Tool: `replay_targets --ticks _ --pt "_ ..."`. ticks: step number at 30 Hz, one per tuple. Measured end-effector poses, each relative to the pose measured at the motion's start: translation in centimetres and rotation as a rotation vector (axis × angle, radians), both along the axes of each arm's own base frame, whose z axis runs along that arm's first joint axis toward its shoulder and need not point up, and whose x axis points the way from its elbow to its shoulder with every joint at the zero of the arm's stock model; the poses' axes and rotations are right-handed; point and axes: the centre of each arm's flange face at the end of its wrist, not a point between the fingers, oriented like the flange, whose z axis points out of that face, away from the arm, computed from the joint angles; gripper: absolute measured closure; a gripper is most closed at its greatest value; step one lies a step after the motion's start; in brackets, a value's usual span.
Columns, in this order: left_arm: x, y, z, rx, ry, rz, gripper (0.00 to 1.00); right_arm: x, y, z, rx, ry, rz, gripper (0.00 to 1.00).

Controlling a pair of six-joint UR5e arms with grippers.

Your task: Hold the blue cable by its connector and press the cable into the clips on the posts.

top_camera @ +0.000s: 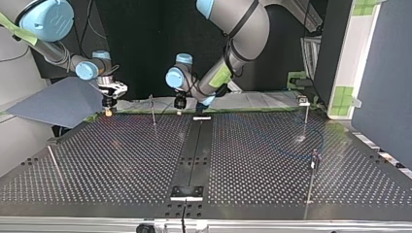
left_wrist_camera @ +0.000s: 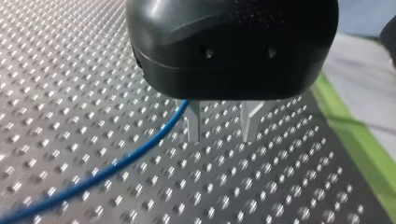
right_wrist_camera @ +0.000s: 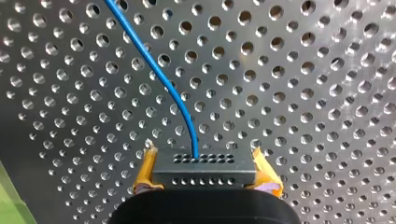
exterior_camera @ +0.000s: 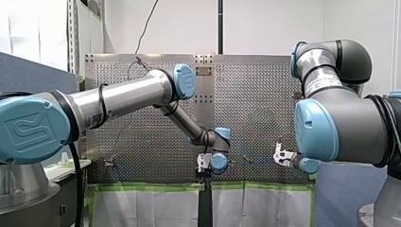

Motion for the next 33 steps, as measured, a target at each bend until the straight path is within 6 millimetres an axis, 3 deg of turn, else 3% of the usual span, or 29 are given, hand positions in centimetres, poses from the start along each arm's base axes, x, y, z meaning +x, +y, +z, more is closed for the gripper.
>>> replay_targets --ticks 1,2,4,13,20,25,33 --pt "-0.2 -0.2 -0.1 0.004 0.004 -0.015 0.22 0.1 0.0 0.0 0.001 0.001 0.001 1.0" --pt "-0.4 -0.3 -0.2 0.007 0.006 -0.026 0.22 0.1 0.1 0.0 0.003 0.001 0.002 1.0" --pt "-1.1 -0.6 -0.6 0.015 0.015 -0.054 0.0 0.3 0.1 -0.1 0.006 0.002 0.004 1.0" --pt "-5.9 -3.6 -1.8 0.047 0.054 -0.17 0.0 0.9 0.4 -0.1 0.01 0.003 0.015 1.0" --pt "-9.6 -6.1 -1.0 0.054 0.059 -0.241 0.0 1.3 0.5 -0.2 0.012 0.003 0.02 1.0" --pt "-10.6 -6.7 0.2 0.047 0.044 -0.236 0.0 1.5 0.6 -0.2 0.016 0.004 0.023 1.0" --pt "-11.1 -6.9 0.4 0.047 0.036 -0.221 0.0 1.8 0.8 -0.3 0.022 0.005 0.027 1.0"
